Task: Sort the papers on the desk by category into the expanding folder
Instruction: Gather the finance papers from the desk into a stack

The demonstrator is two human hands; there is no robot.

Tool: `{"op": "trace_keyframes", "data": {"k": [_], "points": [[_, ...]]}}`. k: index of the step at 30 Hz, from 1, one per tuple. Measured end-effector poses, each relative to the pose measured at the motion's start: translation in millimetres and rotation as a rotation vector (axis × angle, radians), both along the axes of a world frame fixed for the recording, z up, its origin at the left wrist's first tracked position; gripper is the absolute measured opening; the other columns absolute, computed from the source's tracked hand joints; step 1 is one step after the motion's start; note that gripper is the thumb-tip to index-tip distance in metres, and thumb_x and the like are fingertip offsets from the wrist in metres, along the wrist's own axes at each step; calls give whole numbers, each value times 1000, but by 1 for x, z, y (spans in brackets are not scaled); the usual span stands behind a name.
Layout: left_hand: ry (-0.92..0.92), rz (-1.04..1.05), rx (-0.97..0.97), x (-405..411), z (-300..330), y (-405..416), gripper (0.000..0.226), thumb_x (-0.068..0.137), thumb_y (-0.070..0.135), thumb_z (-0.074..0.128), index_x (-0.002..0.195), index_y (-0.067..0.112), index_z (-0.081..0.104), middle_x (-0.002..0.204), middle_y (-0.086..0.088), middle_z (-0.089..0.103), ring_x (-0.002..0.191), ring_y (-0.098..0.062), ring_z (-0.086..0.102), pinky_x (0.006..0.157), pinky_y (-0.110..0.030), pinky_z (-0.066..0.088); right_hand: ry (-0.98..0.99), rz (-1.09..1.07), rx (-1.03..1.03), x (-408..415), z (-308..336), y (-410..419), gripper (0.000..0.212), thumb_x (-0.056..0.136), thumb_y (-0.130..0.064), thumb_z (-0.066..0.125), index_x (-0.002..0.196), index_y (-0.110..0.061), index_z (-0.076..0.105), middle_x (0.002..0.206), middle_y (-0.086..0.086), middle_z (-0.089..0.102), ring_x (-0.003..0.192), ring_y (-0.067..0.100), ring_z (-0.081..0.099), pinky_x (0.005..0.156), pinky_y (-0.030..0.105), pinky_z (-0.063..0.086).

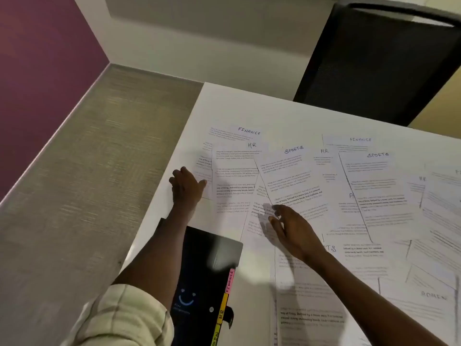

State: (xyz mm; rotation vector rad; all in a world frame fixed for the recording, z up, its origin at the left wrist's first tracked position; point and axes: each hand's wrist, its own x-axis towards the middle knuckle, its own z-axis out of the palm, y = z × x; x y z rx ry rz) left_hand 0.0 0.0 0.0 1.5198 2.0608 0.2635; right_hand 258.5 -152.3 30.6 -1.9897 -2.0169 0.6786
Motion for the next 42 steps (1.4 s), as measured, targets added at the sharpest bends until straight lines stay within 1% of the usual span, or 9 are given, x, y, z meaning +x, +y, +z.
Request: {"op": "trace_keyframes", "data": {"k": [3,9,14,18,24,30,35,39,42], "points": [[75,-6,-21,3,-4,7,75,79,36,81,131,-1,41,130,-23,45,120,-40,46,93,-46,48,55,-57,6,0,-2,4,40,103,-39,41,135,-17,50,129,-2,61,108,14,61,84,19,39],[-77,55,-64,6,-8,14,63,80,21,81,125,1,41,125,-23,54,115,-40,55,88,-46,52,61,-76,-27,0,-9,11,44,102,-47,33,132,-20,50,120,-3,65,91,10,64,74,22,45],[-91,-27,-22,4,-9,10,35,86,22,73,111,2,60,107,-14,68,93,-33,69,50,-19,46,48,-61,6,-4,-3,10,41,102,-41,37,128,-15,55,118,2,66,94,17,65,74,23,43],[-138,-2,96,11,7,-3,10,96,12,55,104,8,51,87,4,55,77,-17,57,36,-9,35,28,-53,37,-3,0,5,38,103,-41,38,119,-16,61,111,0,68,88,14,64,74,26,48],[-123,68,392,11,54,-33,16,98,17,55,109,6,51,99,-13,69,82,-27,69,56,-26,53,26,-11,80,-2,13,-7,35,103,-40,36,101,-17,63,93,-2,69,80,15,61,69,34,51],[-168,171,736,9,120,-75,21,96,16,59,109,0,58,93,-16,69,82,-30,70,54,-15,43,108,36,97,-6,44,-27,32,102,-36,42,102,-15,66,95,-3,71,82,14,63,72,30,50],[-400,325,583,18,138,-125,30,94,13,62,121,1,56,115,-19,67,98,-35,68,80,-47,59,357,-181,17,4,71,-44,38,94,-50,53,105,-15,64,97,-4,69,86,12,63,76,30,49],[-558,363,293,53,125,-181,38,94,20,65,129,7,55,121,-7,64,104,-26,63,86,-41,57,729,-523,-190,25,85,-54,75,77,-72,59,129,-17,55,118,-2,64,104,16,62,92,35,50],[-715,368,190,84,108,-217,34,92,14,68,124,8,59,120,-9,67,104,-26,66,87,-43,57,1023,-634,-296,48,94,-71,76,82,-57,66,140,-13,43,110,9,67,86,19,66,70,30,55]]}}
